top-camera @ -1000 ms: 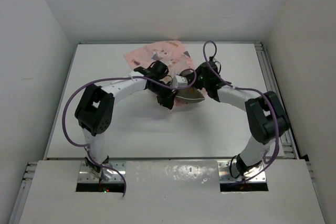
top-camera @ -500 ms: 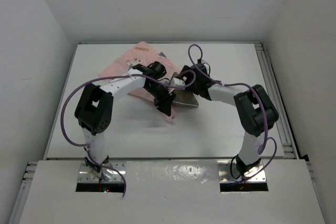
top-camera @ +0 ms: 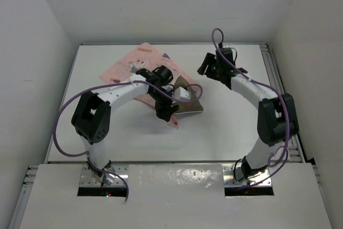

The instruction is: Put the pillow into the pillowcase

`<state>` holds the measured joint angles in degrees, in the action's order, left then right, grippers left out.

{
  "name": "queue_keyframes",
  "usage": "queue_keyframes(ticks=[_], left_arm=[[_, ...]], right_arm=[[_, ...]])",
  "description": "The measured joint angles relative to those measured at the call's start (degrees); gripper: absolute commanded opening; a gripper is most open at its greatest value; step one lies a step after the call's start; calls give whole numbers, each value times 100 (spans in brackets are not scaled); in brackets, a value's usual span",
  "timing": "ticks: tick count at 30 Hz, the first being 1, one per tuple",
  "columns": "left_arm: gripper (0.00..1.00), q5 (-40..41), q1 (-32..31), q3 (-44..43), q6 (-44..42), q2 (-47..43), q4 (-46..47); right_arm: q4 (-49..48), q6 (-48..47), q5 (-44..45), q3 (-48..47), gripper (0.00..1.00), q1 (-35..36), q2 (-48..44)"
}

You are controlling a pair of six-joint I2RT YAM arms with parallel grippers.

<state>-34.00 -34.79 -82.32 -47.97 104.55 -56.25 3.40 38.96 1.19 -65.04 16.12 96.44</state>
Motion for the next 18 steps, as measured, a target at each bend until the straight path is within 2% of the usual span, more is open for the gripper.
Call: queue_keyframes(ticks=[3,6,9,11,14,15,18], left_arm=[[69,588,-516,400,-391,-304,520],[92,911,-879,787,-813,-444,999],[97,1029,-942,1023,-1110,-437,1473],[98,1088,-938,1202,-1248,-435,1853],[98,1226,-973,1613,-1357,-402,2662],[97,1298,-990,1766,-1357,-393,2933],[92,1574,-1058,2199,-1342,-343,3683]], right_arm=[[476,74,184,-1010,72,-28,979],[940,103,391,-1840,77,-11,2004],[1381,118,568,-2214,78,39,2754],[1513,105,688,-2413,77,76,2896],[1692,76,782,-2518,68,181,2946],[1784,66,807,-2507,58,210,2986],[1801,24,935,-2461,39,284,3005]])
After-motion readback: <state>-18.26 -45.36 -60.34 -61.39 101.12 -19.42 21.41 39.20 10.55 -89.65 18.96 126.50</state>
